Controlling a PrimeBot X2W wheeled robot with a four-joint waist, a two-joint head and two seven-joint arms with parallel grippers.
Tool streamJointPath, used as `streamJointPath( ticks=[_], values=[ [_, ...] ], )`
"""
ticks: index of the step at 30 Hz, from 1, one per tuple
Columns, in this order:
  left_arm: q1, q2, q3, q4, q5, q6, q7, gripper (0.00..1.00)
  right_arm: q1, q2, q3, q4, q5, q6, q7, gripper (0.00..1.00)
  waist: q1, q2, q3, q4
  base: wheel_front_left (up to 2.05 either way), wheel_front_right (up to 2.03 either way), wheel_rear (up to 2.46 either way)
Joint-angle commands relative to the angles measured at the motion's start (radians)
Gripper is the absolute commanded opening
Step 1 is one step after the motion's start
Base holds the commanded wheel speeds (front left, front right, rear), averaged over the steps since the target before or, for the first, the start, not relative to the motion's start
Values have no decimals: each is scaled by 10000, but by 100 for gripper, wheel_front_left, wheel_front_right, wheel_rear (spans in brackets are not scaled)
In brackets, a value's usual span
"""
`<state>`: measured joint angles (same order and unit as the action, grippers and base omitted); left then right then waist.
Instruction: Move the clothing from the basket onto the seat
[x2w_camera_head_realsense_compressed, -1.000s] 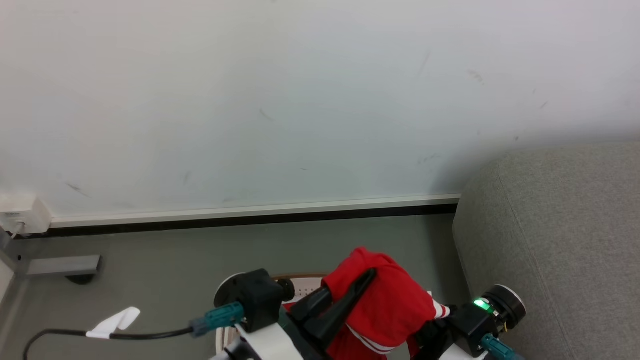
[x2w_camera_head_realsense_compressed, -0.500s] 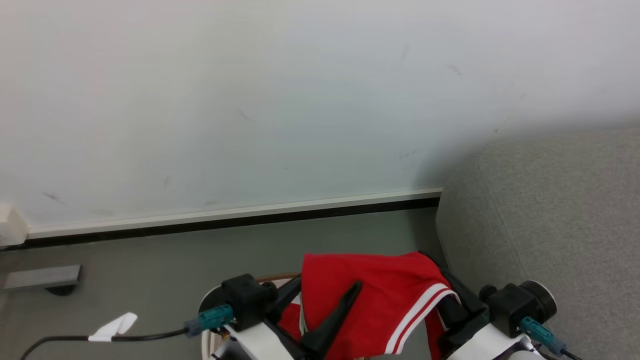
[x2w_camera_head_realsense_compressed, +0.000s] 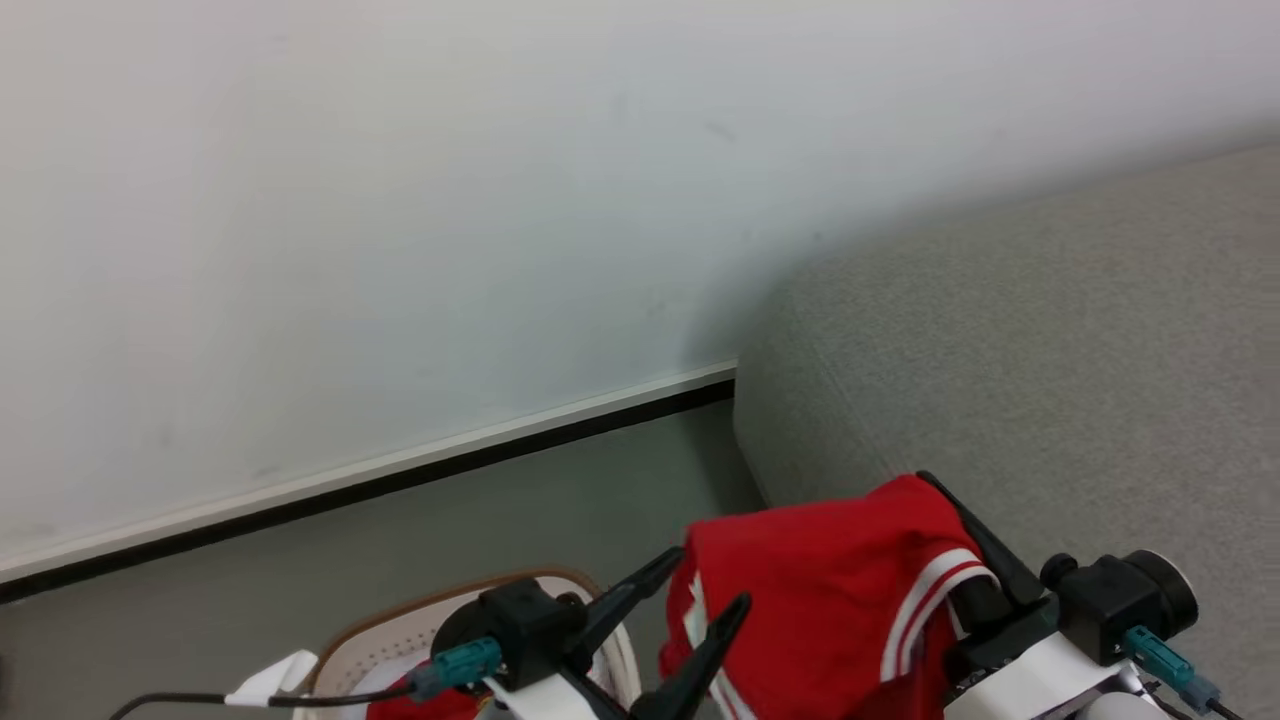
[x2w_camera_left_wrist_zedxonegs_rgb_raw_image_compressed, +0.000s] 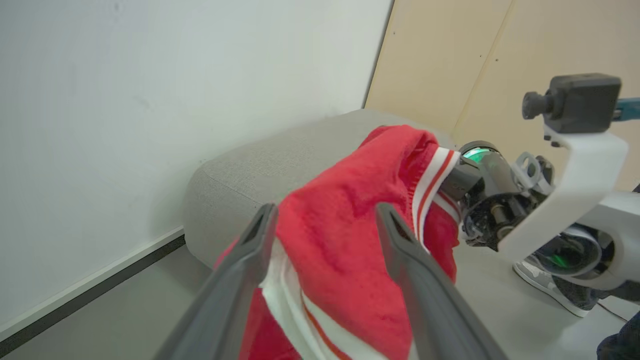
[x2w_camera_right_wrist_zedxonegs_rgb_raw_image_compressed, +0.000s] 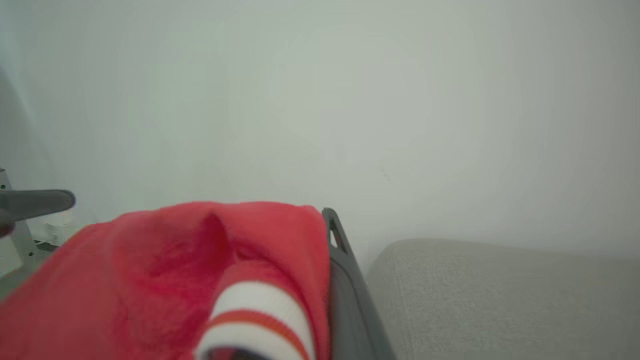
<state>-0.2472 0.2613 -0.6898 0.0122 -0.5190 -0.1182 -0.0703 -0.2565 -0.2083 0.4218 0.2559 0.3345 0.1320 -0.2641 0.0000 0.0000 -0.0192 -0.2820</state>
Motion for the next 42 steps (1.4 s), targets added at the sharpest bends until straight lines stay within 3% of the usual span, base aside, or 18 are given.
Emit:
streamJointPath(
  ticks=[1, 11, 18, 23, 28, 35, 42],
  values=[
    [-39, -65, -65, 59, 35, 10, -69, 100, 175, -122, -214, -147, -93, -23, -5, 0, 0, 0, -5, -587, 0, 0, 0],
    [-187, -160, -263, 166, 6, 13, -146, 100, 468, -222, -1049, -566, -136, -23, -5, 0, 0, 0, 266, -1069, 0, 0, 0],
    [-805, 67, -273, -192, 190, -25, 154, 100, -437, 171, -1804, -597, -330, -23, -6, 0, 0, 0, 1541, -792, 0, 0, 0],
    [-1626, 531, -199, -645, 375, -59, 440, 100, -2243, 523, -2626, -314, -660, -23, 186, 0, 0, 0, 3126, -413, 0, 0, 0],
    [-2562, 959, -184, -1009, 493, -110, 504, 100, -4573, 689, -4216, 173, -1123, -25, 482, 0, 0, 0, 4654, 163, 0, 0, 0],
    [-3686, 1120, 202, -1153, 431, -116, 84, 100, -8310, 101, -7002, 1370, -2232, -23, 859, 0, 0, 0, 6390, 1060, 0, 0, 0],
    [-3686, 1151, 474, -887, 238, -59, -429, 100, -10513, -849, -9088, 2329, -4271, -25, 972, 0, 0, 0, 6957, 1728, 0, 0, 0]
  ],
)
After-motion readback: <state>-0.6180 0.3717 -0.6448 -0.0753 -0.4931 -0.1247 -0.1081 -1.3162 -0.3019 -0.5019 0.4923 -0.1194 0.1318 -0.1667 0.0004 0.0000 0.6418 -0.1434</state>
